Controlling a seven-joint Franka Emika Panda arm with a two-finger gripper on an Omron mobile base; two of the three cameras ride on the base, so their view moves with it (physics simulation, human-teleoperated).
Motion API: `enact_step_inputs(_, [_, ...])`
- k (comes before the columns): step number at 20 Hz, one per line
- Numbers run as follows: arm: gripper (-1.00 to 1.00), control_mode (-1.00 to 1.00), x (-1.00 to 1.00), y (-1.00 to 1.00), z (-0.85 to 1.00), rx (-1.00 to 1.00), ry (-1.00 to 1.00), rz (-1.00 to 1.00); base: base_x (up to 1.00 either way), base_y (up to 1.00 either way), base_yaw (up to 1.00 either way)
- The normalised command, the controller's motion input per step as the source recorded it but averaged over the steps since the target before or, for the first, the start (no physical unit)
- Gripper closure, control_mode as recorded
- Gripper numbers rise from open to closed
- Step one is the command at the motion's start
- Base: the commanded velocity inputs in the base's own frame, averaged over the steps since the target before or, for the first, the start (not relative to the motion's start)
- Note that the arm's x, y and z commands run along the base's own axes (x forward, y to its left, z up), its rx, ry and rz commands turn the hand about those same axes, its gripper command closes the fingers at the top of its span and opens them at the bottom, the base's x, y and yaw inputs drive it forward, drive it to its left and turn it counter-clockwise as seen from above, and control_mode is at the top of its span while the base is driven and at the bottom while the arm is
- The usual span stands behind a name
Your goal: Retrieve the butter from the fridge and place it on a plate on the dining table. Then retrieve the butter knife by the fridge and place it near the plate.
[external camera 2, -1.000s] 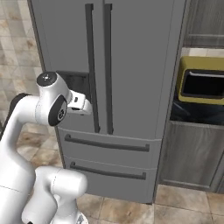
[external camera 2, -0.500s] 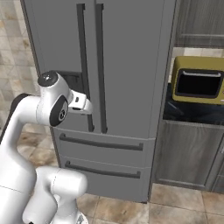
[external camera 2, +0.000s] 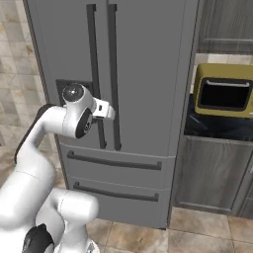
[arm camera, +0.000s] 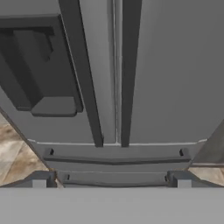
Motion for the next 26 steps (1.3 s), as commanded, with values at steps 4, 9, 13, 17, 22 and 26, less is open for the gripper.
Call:
enact_step_inputs(4, [-1.00,-1.00,0.72,-0.17,0.00,0.00,-0.02,0.00,0.00,0.00,0.00])
enact_step_inputs(9, [-1.00,-1.00,0.57,-0.09,-0.14,0.00,0.00,0.00,0.00,0.00,0.00])
enact_step_inputs(13, [-1.00,-1.00,0.67,0.00,-0.31,0.00,-0.02,0.00,0.00,0.00,0.00])
enact_step_inputs(17, [-1.00,-1.00,0.64,0.00,-0.38,0.00,-0.02,0.00,0.00,0.00,0.00])
enact_step_inputs(22, [-1.00,-1.00,0.57,0.00,-0.27,0.00,0.00,0.00,0.00,0.00,0.00])
enact_step_inputs(26, [-1.00,-1.00,0.54,-0.02,-0.18,0.00,0.00,0.00,0.00,0.00,0.00])
